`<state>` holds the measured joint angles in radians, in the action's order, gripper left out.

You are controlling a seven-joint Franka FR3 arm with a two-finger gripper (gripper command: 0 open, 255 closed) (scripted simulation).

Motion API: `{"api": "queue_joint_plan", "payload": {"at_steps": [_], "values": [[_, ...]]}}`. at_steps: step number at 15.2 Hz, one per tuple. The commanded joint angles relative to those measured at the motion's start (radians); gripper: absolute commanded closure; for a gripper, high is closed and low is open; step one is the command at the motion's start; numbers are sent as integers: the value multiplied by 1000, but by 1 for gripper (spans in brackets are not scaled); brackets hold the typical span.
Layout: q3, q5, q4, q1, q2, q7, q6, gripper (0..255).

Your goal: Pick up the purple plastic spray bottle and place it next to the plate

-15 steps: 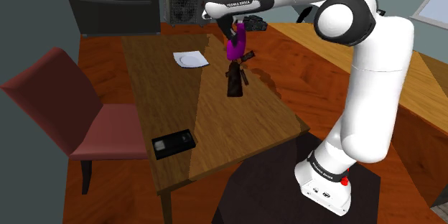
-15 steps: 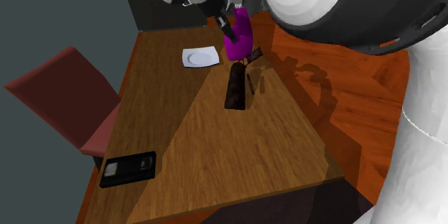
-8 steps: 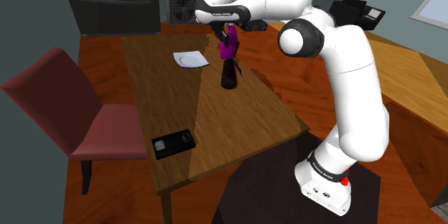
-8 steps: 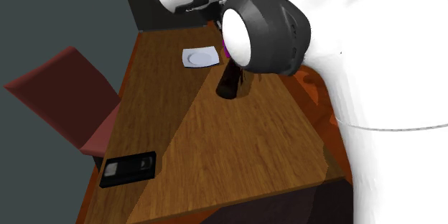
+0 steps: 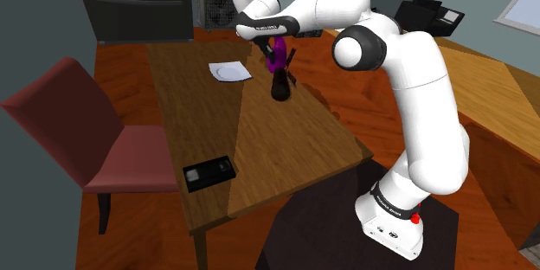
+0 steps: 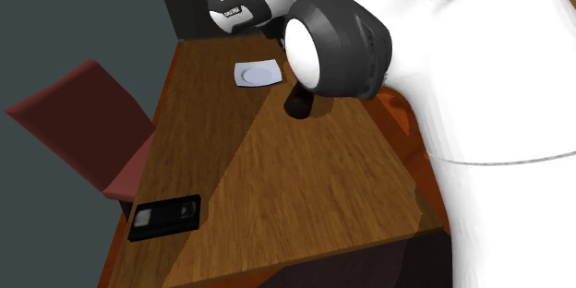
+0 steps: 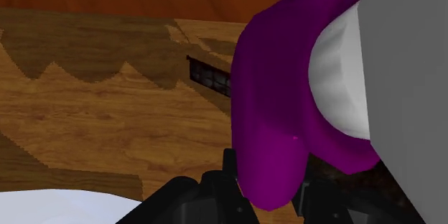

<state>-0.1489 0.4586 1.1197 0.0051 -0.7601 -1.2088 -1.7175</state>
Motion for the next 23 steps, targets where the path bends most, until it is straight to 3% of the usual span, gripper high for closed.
{"api": "queue_joint_plan", "payload": {"at_steps": [1,8,16,17,23], "values": [[11,-19,10,-6,-21,10,-15,255],[21,-9,50,-14,-49,43,-75,255],[21,-9,50,-14,-49,43,-75,255],[21,-9,50,-14,-49,43,-75,0],[23,-12,22,-6,-49,38,-44,0]]}}
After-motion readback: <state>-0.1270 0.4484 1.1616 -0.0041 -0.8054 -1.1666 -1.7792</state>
